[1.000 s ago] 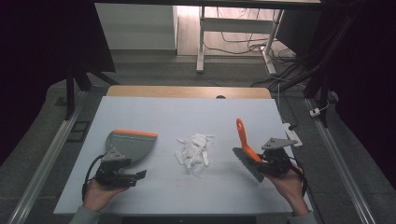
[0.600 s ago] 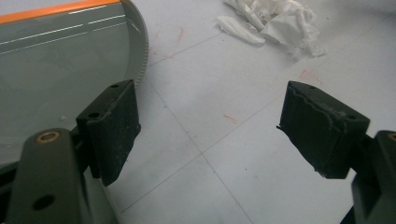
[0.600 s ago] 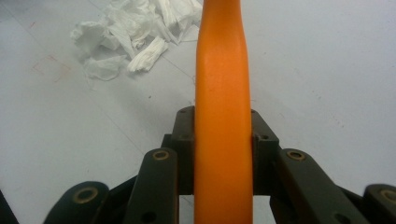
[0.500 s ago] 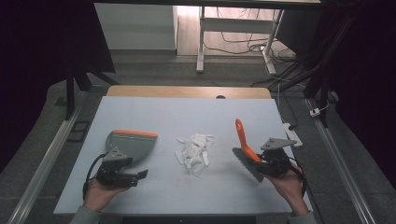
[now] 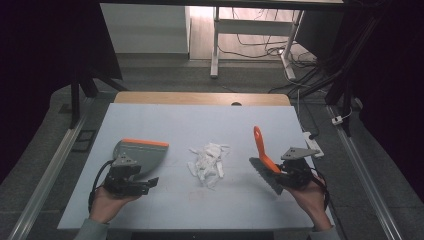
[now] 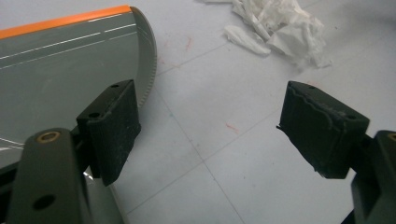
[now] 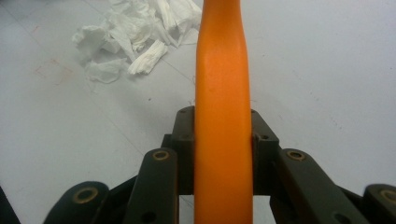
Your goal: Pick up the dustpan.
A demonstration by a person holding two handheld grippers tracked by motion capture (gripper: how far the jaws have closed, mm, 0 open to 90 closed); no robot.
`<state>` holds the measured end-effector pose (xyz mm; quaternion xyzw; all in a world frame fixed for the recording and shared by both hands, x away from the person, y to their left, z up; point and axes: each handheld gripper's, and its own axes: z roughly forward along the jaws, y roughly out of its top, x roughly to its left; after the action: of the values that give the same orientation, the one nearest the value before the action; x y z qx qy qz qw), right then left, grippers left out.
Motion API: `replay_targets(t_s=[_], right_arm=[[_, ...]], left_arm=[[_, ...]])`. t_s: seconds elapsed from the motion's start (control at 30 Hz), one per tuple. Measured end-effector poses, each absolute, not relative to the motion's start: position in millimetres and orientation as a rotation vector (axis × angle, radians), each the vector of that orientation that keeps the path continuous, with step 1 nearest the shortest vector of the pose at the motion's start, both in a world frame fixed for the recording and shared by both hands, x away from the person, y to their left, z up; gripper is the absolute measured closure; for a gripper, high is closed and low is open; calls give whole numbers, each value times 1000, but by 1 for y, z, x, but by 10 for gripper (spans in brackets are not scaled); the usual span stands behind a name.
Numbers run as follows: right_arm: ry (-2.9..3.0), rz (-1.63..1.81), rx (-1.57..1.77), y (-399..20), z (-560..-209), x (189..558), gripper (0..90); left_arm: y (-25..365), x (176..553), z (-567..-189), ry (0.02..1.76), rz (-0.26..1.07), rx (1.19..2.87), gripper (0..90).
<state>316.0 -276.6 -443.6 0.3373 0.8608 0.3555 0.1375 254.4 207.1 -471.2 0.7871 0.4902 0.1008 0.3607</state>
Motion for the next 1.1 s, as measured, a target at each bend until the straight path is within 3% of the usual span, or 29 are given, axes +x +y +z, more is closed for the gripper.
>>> replay_targets(t_s=[0.3, 0.53, 1.1], right_arm=[[2486, 1019, 963, -276, -443, 315, 701], [2485, 1005, 965, -275, -444, 315, 701], [2498, 979, 968, -273, -447, 315, 701]], left_arm=[[205, 264, -468, 1360, 269, 2047, 207], [225, 265, -465, 1431, 286, 2070, 194], [256, 268, -480, 1589, 176, 2040, 172]])
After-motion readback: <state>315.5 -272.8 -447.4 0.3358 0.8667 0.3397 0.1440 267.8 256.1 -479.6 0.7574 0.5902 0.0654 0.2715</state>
